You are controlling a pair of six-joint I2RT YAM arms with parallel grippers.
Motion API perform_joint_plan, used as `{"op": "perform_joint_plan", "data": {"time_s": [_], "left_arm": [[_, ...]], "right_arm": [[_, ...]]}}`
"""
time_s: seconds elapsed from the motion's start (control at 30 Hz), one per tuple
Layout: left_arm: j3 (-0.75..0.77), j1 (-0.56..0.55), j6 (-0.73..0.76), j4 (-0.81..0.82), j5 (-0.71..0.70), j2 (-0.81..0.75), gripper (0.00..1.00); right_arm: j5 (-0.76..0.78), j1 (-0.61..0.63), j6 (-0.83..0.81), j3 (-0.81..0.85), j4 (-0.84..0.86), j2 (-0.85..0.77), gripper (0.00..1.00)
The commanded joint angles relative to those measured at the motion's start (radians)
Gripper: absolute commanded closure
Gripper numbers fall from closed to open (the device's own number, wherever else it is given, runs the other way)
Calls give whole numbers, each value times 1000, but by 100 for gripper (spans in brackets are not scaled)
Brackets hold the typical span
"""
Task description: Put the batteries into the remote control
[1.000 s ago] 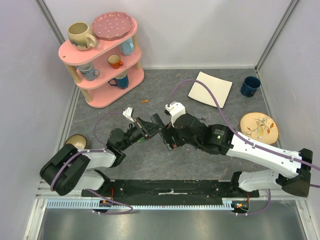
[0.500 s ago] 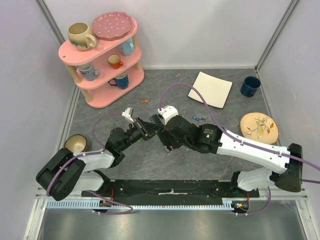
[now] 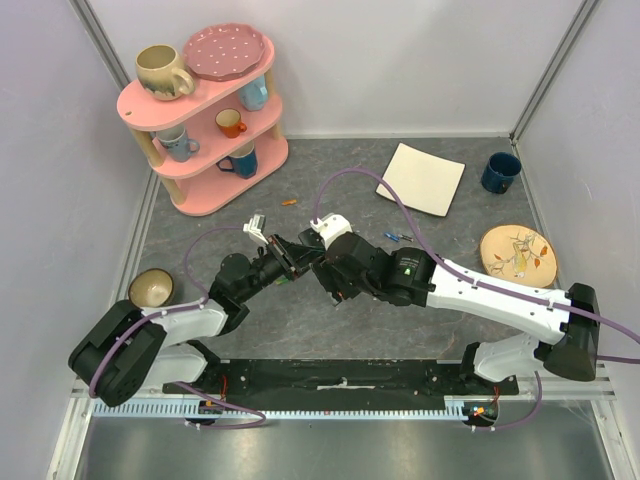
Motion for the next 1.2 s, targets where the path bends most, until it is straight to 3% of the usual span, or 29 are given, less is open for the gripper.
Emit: {"op": "perform_joint_plan", "data": {"time_s": [0.0, 0.53, 0.83, 1.17], "left_arm": [[27, 5, 37, 17, -11, -27, 98], [13, 5, 43, 29, -18, -34, 98], [4, 5, 49, 37, -22, -39, 98], [3, 5, 120, -49, -67, -88, 98]], "right_arm": [[-2, 9, -9, -2, 30, 3, 28], [-9, 7, -8, -16, 36, 17, 36], [-1, 7, -1, -17, 37, 4, 49], [-16, 7, 3, -10, 24, -29, 52]]}}
